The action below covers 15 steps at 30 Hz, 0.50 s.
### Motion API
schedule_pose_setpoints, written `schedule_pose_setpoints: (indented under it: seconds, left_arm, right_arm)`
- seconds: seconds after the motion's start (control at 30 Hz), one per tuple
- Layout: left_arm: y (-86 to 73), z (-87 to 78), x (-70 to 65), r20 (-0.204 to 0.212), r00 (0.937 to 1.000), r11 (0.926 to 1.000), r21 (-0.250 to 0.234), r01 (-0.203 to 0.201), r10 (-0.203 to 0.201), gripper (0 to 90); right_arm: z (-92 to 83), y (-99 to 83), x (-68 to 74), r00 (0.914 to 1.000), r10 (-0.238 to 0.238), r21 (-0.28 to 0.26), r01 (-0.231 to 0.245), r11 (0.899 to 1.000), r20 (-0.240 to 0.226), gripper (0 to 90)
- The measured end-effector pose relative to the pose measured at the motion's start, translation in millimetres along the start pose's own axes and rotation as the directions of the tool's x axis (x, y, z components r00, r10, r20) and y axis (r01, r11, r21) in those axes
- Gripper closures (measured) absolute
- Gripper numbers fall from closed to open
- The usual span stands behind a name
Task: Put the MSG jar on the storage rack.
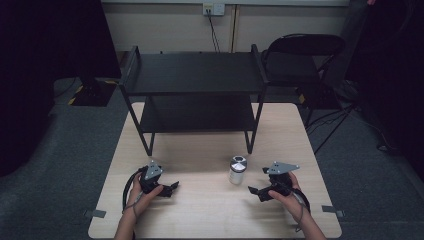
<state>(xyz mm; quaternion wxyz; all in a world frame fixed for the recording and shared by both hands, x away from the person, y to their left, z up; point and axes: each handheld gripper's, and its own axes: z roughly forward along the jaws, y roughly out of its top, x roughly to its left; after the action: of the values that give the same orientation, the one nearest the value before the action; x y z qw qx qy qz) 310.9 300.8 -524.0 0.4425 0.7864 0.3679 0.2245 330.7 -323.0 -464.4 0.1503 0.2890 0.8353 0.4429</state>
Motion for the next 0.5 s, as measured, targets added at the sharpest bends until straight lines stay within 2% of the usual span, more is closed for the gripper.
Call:
schedule_pose_setpoints:
  seconds: [0.5]
  left_arm:
    - [0.3,-0.1,0.1,0.0,1.0,1.0,0.002,-0.003,0.003,0.0]
  right_arm:
    - [8.8,0.9,-1.7,0.9996,-0.004,0.014,0.005,1.0,-0.027,0.0]
